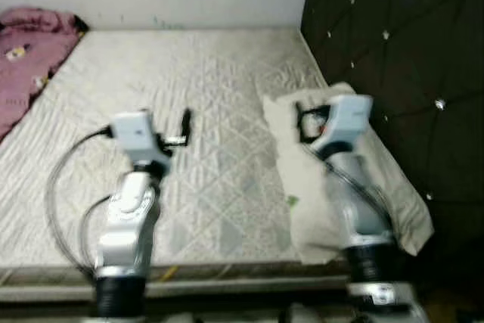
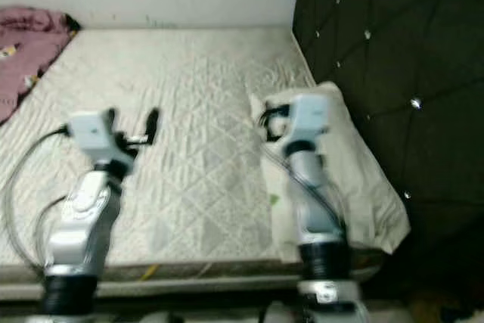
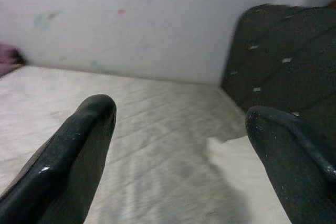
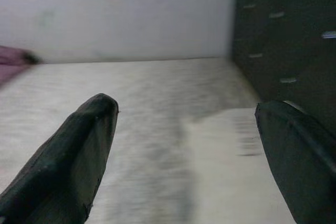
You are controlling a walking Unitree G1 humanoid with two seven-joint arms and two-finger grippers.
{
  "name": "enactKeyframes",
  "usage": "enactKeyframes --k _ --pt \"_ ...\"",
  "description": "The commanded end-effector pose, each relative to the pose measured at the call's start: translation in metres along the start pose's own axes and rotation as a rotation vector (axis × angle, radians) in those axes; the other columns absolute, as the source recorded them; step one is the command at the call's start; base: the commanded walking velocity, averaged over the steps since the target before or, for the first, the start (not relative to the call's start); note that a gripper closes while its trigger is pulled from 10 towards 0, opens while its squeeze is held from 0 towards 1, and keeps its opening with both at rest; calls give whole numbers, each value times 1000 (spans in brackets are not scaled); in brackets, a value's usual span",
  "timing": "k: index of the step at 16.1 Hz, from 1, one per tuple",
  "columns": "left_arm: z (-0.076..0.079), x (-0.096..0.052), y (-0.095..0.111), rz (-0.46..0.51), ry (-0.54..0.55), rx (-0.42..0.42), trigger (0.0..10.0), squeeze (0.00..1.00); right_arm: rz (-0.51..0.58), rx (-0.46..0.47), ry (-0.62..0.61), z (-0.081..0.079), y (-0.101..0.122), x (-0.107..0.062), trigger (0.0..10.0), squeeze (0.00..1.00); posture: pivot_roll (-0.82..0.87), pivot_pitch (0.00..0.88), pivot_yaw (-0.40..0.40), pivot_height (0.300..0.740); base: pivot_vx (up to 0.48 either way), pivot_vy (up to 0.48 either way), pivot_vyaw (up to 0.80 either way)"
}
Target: Clean up the room
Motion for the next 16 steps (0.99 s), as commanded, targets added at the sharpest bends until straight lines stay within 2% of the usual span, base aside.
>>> enactKeyframes --k 1,4,5,6,8,14,16 --pt "3 1 4 10 -4 8 10000 0 13 13 33 -3 4 0 10000 0 -126 0 37 740 0 0 0" --pt "3 1 4 13 -2 -2 10000 0 -30 -74 -2 1 0 3 10000 0 -125 0 38 740 0 0 0" --pt "3 1 4 11 0 0 10000 0 -35 -58 23 0 0 3 10000 0 -127 0 38 740 0 0 0" --pt "3 2 4 5 3 -1 10000 0 -19 0 33 1 2 1 10000 0 -127 0 38 740 0 0 0" --pt "3 2 3 -3 3 -10 10000 0 -30 10 46 0 1 1 10000 0 -128 0 37 740 0 137 0" --pt "4 3 2 -8 -5 -20 10000 0 -30 27 60 -1 2 1 10000 0 -127 0 35 740 0 480 -800" --pt "4 4 2 -8 -7 -21 10000 0 -28 27 63 -1 2 2 10000 0 -126 0 34 740 0 480 -247"
Point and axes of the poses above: a point about 5 cm out from each wrist's last joint towards the gripper, its own x axis pointing out of the wrist towards the gripper, its own y axis along the axis of the wrist's last joint, z = x × y, the point moved 1 cm from there along x, pointing out of the wrist towards the gripper, and after that the axes turned 1 degree about x, right-handed, at the moved point
